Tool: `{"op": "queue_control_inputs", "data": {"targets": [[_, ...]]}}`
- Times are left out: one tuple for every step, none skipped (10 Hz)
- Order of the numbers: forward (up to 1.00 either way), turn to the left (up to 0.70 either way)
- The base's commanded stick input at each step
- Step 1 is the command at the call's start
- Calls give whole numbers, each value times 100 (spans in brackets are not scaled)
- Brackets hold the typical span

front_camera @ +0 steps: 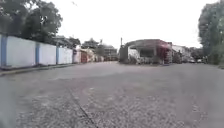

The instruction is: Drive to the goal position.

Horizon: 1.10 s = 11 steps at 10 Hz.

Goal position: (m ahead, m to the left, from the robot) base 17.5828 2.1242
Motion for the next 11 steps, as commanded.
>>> {"op": "queue_control_inputs", "data": {"targets": [[100,-39],[100,-39],[100,-1],[100,1],[100,1],[100,1],[100,1],[100,1],[100,1],[100,1],[100,1]]}}
